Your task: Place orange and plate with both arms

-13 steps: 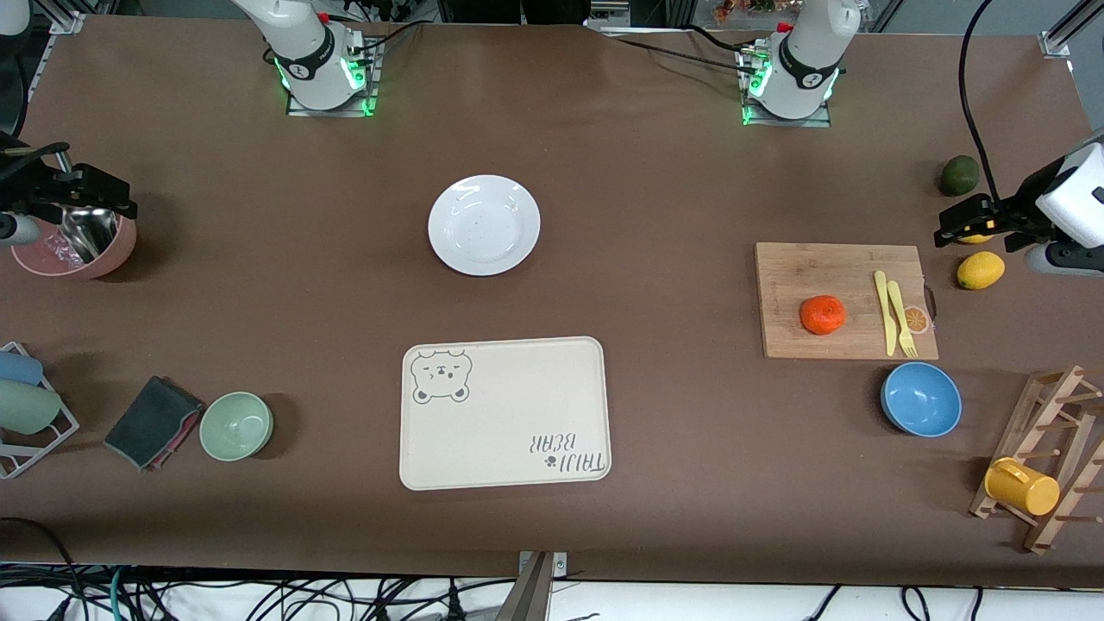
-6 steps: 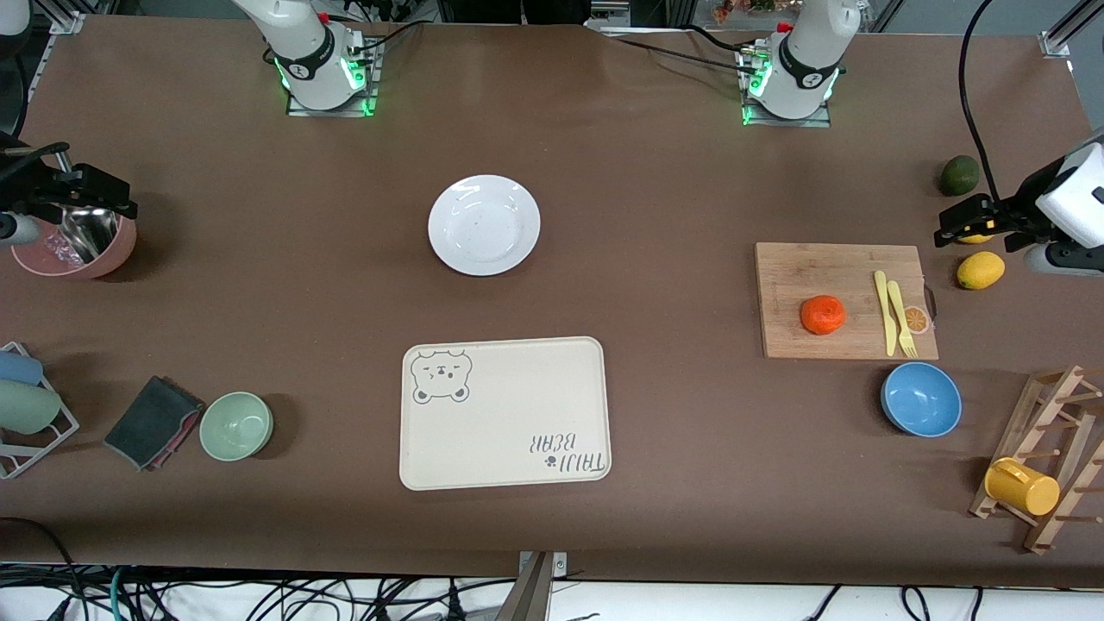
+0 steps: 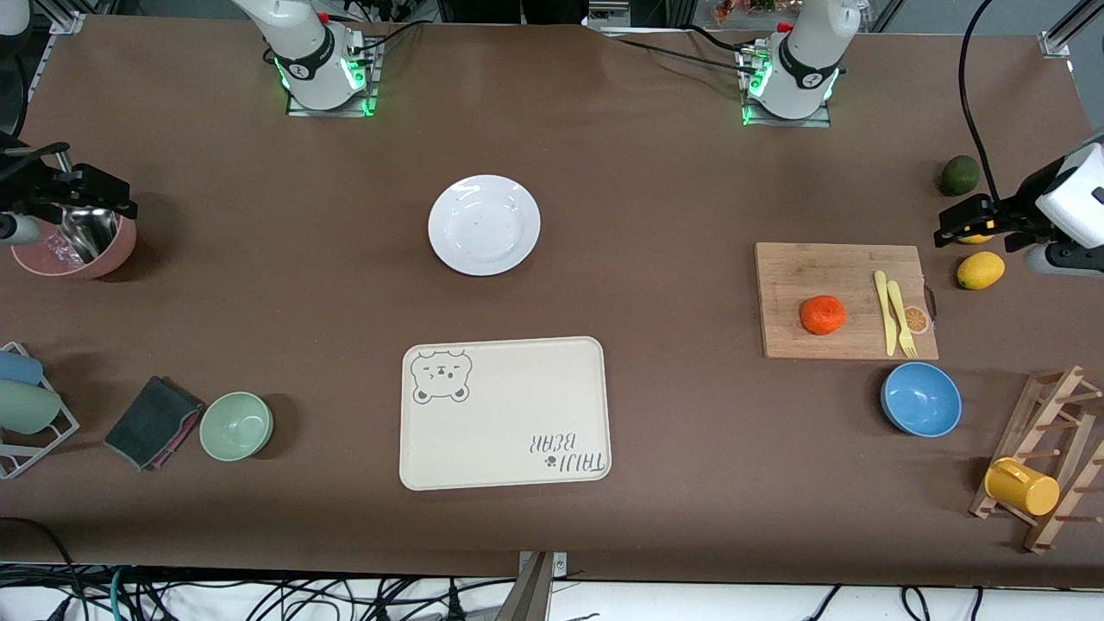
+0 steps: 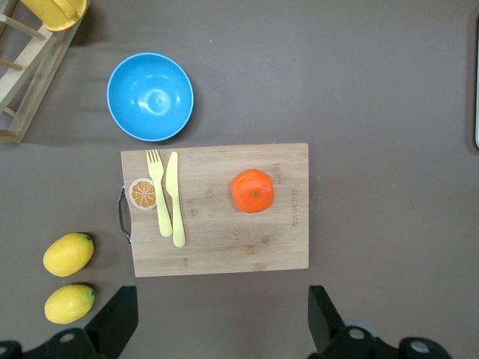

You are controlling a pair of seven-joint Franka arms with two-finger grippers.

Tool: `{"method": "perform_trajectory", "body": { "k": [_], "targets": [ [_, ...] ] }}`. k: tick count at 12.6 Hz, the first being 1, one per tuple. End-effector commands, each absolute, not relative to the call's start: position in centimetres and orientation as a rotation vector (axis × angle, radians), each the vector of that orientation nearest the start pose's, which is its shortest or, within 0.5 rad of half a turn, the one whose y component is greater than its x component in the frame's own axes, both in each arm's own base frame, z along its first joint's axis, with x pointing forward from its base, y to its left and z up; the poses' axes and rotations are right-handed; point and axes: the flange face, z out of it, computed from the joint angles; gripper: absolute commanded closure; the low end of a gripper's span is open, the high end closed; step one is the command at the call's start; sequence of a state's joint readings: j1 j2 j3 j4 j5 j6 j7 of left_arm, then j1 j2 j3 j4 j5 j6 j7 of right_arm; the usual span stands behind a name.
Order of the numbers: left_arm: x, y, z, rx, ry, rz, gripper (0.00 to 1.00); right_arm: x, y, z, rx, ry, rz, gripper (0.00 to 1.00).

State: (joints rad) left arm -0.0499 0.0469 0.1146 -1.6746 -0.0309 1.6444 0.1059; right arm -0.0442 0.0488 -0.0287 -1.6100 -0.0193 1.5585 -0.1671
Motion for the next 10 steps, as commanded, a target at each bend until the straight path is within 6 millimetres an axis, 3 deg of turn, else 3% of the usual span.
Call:
{"method": "perform_trajectory", "body": {
  "k": [1, 7, 10],
  "targets": [
    [56.5, 3.3, 55.6, -3.136, 0.085, 0.128, 0.0, 56.2, -4.3, 58.0, -3.141, -0.138, 0.167, 0.0],
    [56.7, 4.1, 54.6, -3.135, 0.082, 0.178, 0.0, 56.2, -4.3, 58.0, -3.141, -0.138, 0.169, 0.0],
    [57.9, 3.7, 50.5, -3.139, 0.033, 0.309, 0.0, 56.2, -4.3, 58.0, -3.141, -0.138, 0.167, 0.0]
  ]
}}
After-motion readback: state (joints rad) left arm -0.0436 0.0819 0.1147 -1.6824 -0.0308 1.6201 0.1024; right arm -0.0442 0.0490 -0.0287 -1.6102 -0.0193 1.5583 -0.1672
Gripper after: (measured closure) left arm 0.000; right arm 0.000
